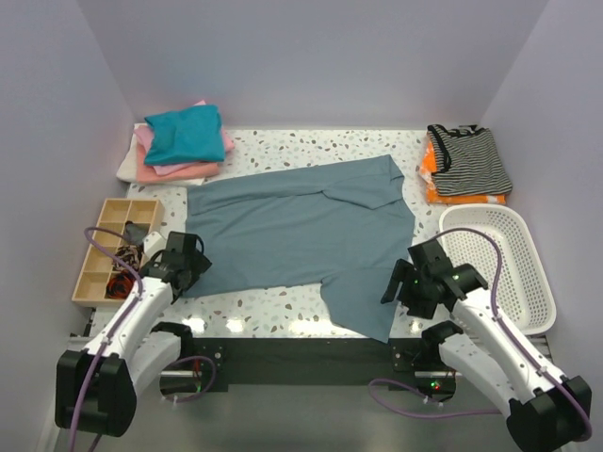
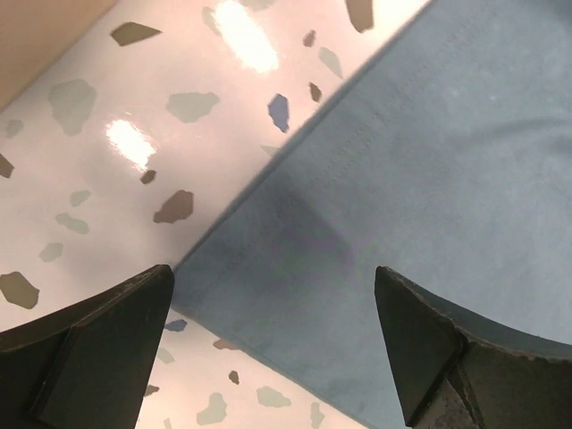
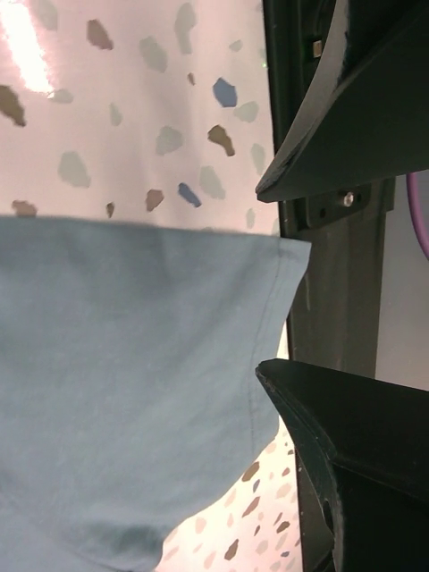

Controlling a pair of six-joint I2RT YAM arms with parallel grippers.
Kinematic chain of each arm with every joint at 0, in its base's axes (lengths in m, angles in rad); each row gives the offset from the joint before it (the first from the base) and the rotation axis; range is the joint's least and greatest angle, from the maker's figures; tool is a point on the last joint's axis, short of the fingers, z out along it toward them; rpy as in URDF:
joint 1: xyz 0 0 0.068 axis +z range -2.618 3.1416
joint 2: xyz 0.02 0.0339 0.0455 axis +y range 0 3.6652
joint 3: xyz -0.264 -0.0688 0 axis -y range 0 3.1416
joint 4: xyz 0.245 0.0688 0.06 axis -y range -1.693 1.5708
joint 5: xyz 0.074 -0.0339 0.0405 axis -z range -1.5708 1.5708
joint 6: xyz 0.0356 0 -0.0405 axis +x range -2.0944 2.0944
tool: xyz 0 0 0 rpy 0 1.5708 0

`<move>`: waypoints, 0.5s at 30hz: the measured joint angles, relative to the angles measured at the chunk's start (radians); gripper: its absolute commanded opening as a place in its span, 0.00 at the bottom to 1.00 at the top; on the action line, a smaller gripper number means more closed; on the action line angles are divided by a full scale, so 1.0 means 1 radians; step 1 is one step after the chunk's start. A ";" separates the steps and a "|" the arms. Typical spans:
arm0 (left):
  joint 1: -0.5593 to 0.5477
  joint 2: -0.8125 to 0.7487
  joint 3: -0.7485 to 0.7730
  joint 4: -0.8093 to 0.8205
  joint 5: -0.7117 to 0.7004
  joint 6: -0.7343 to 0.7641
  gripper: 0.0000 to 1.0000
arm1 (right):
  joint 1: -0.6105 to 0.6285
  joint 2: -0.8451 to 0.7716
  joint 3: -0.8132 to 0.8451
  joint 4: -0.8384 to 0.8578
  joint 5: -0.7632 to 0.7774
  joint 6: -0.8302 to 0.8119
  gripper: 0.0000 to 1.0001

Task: Fold and stack the t-shirts
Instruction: Grap the side of the flattened tshirt closest away from the robot with both arms

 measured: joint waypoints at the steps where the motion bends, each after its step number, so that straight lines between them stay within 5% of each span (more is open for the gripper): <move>1: 0.015 -0.005 -0.005 0.004 0.006 0.000 1.00 | 0.000 -0.009 -0.003 -0.014 0.003 0.003 0.76; 8: 0.117 0.040 -0.047 0.100 0.069 0.045 0.99 | 0.000 -0.021 -0.061 -0.043 0.011 0.026 0.75; 15: 0.130 0.035 -0.067 0.193 0.094 0.088 0.88 | 0.000 0.002 -0.165 -0.004 -0.047 0.045 0.65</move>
